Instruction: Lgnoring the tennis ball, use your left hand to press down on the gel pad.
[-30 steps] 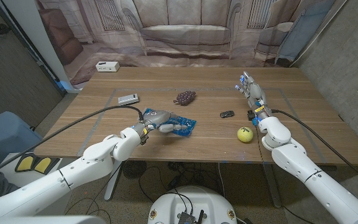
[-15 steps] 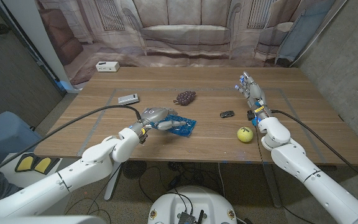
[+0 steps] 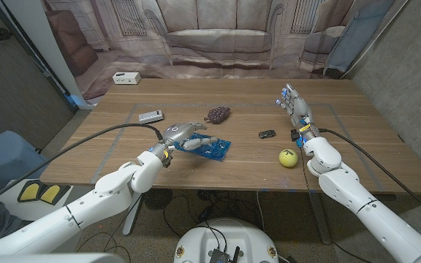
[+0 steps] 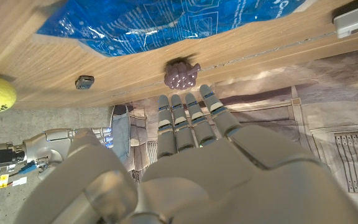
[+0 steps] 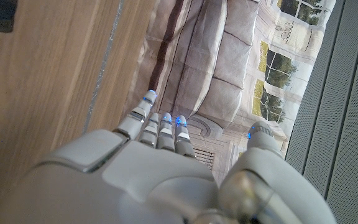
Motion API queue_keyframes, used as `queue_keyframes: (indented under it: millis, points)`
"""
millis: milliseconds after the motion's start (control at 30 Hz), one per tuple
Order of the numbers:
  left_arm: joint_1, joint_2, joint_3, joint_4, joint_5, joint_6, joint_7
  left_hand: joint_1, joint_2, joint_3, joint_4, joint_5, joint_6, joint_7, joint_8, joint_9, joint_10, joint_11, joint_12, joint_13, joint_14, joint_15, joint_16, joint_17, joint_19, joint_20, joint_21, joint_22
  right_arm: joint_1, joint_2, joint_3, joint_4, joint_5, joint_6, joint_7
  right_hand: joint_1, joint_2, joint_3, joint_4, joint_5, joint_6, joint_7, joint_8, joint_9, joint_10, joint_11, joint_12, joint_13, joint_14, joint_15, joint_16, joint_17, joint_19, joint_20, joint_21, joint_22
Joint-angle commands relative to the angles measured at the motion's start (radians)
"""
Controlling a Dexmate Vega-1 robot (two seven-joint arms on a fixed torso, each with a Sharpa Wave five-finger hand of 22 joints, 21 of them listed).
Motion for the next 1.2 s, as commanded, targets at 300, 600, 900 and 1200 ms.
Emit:
queue_keyframes:
  millis: [300,600,900,1200]
  points:
    - [0.056,-0.008,-0.055,-0.025,-0.016,0.004,0.119,0.007,-0.002,0.006,-0.006,-0.002,-0.010,0.000,-0.001,0.001,0.002,0.001,0.001,0.001,0.000,0.001,0.005,0.004,-0.001,0.004,0.000,0.000,-0.013,-0.005,0.002,-0.017,0.003,-0.007,-0.004,0.004,0.009,-0.002,-0.004,-0.002,0.011,0.001,-0.004,0.004,0.009,-0.001,-0.002,0.005,0.008,0.004,0.000,0.004,0.004,0.003,-0.001,0.002]
    - [0.081,-0.023,-0.084,-0.032,-0.037,0.000,0.176,0.007,-0.002,0.006,-0.007,-0.003,-0.013,0.002,-0.001,0.001,-0.001,0.007,0.001,0.001,0.003,0.001,0.007,0.004,-0.001,0.003,0.001,0.000,-0.024,-0.008,0.003,-0.023,-0.002,0.002,-0.005,0.005,0.009,-0.003,-0.004,-0.002,0.011,0.000,-0.004,0.004,0.009,-0.001,-0.003,0.005,0.008,0.003,0.000,0.005,0.004,0.002,-0.001,0.002]
    - [0.110,-0.029,-0.128,-0.044,-0.082,-0.022,0.222,0.007,-0.002,0.006,-0.008,-0.003,-0.020,0.006,-0.002,0.001,-0.004,0.018,0.000,0.001,0.000,0.005,0.006,0.004,-0.004,0.008,0.001,0.000,-0.033,-0.009,0.006,-0.029,0.002,0.005,-0.004,0.005,0.009,-0.004,-0.004,-0.002,0.012,0.001,-0.004,0.004,0.009,-0.002,-0.003,0.005,0.009,0.003,0.000,0.004,0.006,0.002,0.000,0.002]
    - [0.147,-0.038,-0.191,-0.059,-0.156,-0.046,0.250,0.004,-0.003,0.005,-0.007,-0.003,-0.026,0.009,-0.003,0.001,-0.005,0.022,0.001,0.001,0.002,0.009,0.007,0.004,-0.005,0.008,0.001,0.000,-0.043,-0.016,0.012,-0.032,-0.001,0.023,0.005,0.005,0.009,-0.004,-0.004,-0.002,0.011,0.002,-0.004,0.004,0.009,-0.002,-0.003,0.005,0.009,0.004,-0.001,0.004,0.007,0.001,0.000,0.002]
